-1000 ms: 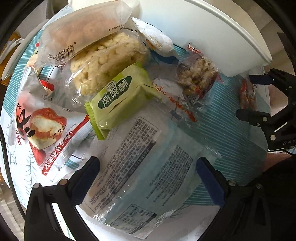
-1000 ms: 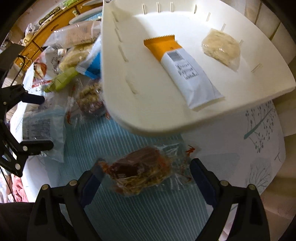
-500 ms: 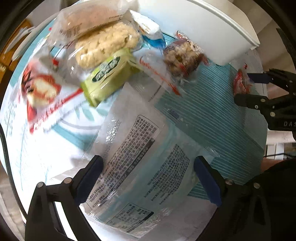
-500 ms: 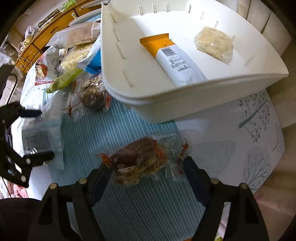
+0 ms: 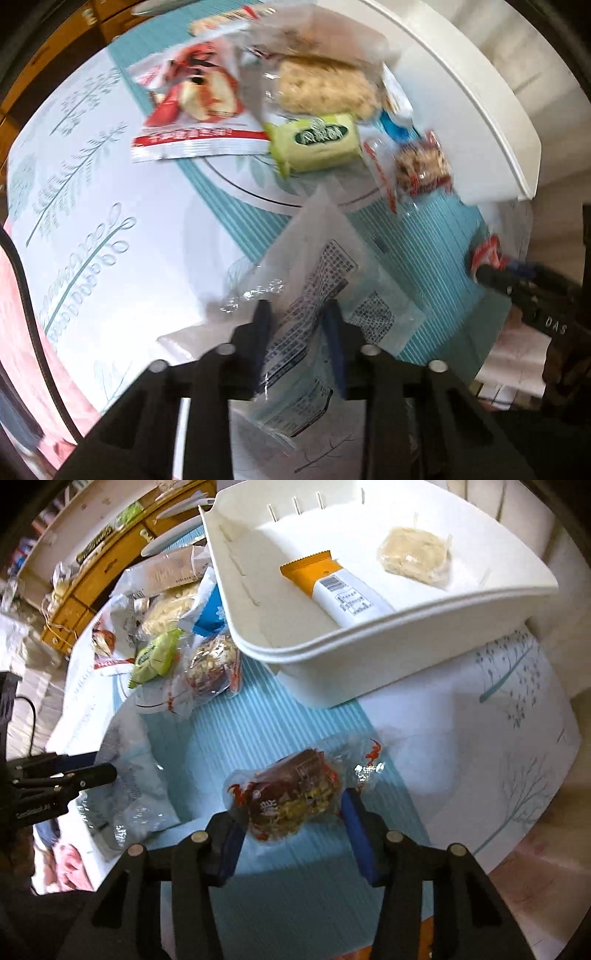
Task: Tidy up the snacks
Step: 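Release the blue bag into the tray with the left tool while the right tool drops its bag in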
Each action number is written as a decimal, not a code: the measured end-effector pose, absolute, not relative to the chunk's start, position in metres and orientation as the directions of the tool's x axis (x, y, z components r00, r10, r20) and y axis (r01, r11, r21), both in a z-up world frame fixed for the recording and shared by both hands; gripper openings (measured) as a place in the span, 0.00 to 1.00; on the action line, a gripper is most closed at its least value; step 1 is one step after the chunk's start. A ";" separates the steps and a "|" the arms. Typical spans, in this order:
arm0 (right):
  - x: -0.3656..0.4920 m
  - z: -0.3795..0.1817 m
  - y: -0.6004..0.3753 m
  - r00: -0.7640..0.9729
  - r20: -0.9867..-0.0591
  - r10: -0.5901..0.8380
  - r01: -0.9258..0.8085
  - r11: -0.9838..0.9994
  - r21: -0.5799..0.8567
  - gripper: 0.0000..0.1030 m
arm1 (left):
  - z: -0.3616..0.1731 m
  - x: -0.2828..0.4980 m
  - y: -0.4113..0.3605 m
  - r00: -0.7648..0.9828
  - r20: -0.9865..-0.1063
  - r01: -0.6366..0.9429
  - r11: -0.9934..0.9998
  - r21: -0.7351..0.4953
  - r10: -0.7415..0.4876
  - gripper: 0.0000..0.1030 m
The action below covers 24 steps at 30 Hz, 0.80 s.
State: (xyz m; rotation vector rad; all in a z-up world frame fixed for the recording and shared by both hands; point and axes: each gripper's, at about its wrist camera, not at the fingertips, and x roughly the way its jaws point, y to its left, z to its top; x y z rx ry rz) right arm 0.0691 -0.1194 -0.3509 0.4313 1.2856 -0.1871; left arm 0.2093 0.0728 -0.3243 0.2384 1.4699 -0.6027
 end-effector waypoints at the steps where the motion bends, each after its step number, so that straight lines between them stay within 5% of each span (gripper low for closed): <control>1: 0.067 -0.351 -0.120 0.282 -0.953 0.115 0.382 0.897 0.221 0.49 | -0.325 0.209 0.077 -0.009 -0.971 0.508 0.836 -0.210 -0.239 0.22; 6: 0.049 -0.345 -0.129 0.294 -0.945 0.146 0.427 0.864 0.267 0.49 | -0.318 0.202 0.090 -0.018 -0.965 0.495 0.837 -0.235 -0.260 0.24; 9: 0.041 -0.341 -0.132 0.310 -0.936 0.168 0.444 0.845 0.299 0.49 | -0.310 0.189 0.096 -0.046 -0.964 0.524 0.816 -0.246 -0.261 0.51; 11: 0.035 -0.338 -0.135 0.321 -0.931 0.173 0.447 0.839 0.310 0.49 | -0.311 0.184 0.095 -0.064 -0.964 0.543 0.802 -0.250 -0.257 0.83; 12: 0.032 -0.335 -0.137 0.325 -0.929 0.174 0.450 0.836 0.314 0.49 | -0.314 0.176 0.089 -0.068 -0.966 0.558 0.793 -0.245 -0.250 0.87; 24: 0.008 -0.312 -0.142 0.392 -0.903 0.177 0.485 0.794 0.367 0.49 | -0.365 0.141 0.034 -0.004 -1.000 0.781 0.624 -0.016 -0.020 0.99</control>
